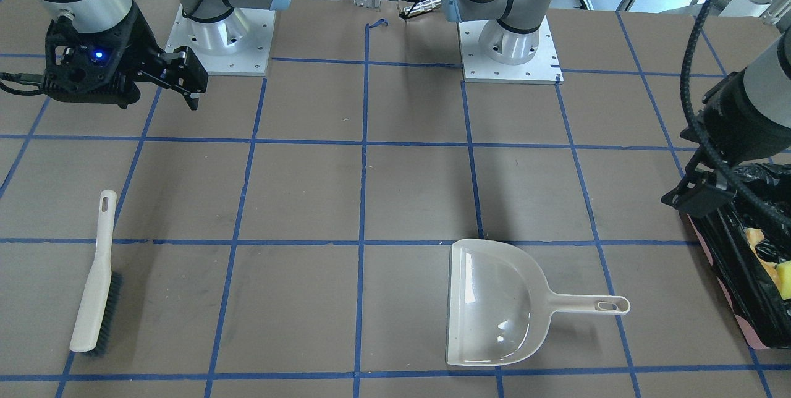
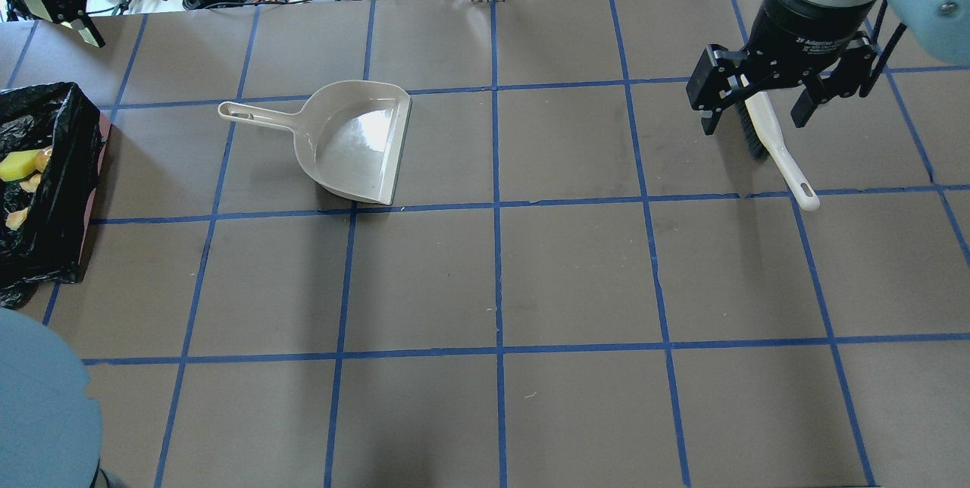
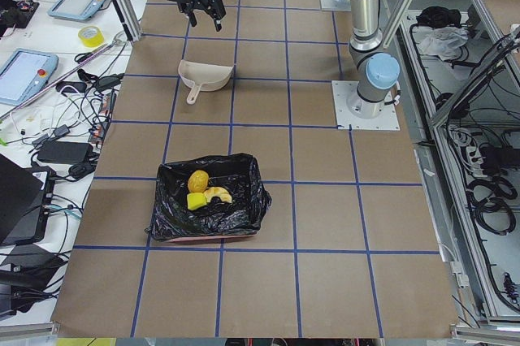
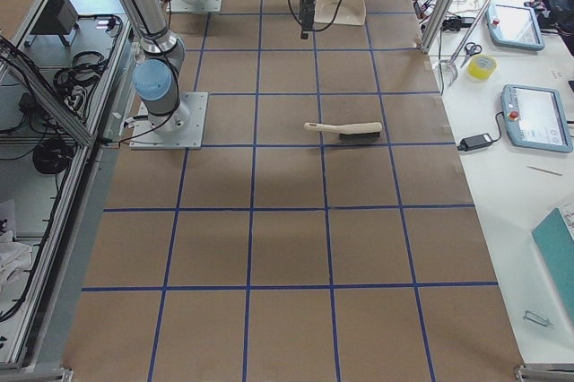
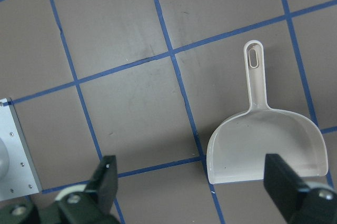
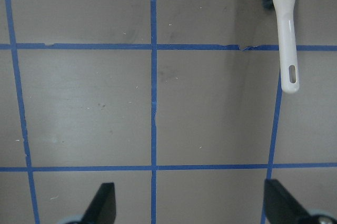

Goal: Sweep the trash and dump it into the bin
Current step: 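Open the left gripper and lift it away from the dustpan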

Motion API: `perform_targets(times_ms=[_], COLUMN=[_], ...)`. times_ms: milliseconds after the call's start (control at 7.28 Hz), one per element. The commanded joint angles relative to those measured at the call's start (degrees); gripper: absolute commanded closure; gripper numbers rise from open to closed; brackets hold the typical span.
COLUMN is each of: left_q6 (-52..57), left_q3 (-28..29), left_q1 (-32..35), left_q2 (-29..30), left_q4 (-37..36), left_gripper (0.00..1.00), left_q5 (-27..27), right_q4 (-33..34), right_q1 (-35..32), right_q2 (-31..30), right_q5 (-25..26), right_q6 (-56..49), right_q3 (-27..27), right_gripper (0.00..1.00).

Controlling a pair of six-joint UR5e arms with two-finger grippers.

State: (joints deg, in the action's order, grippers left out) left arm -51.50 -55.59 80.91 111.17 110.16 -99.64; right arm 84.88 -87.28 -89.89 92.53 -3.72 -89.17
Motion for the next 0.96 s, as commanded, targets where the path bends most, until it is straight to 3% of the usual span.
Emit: perform_targets(times_ms=[0, 275, 412, 824], left_q6=[17.7, 23.3, 23.5, 23.5], left_q3=[0.0, -2.5, -6.5, -17.8], left_q1=[-0.1, 1.6, 3.4, 8.5], left_q2=[0.6, 1.9, -0.7, -6.3], left_q4=[-4.7, -9.4, -14.1, -16.9], left_gripper=[0.00, 0.00, 0.00, 0.05], left_q5=[4.7, 8.5, 10.5, 10.2], right_q4=[0.0, -0.1, 0.0, 0.2], right_q1=[0.1, 0.0, 0.0, 0.0], right_q2=[-0.1, -0.1, -0.2, -0.1], right_q5=[0.0, 0.1, -0.1, -0.3], right_q6=[-0.1, -0.1, -0.1, -0.4], right_q3=[0.0, 0.0, 0.0, 0.0], right_gripper=[0.00, 0.00, 0.00, 0.00])
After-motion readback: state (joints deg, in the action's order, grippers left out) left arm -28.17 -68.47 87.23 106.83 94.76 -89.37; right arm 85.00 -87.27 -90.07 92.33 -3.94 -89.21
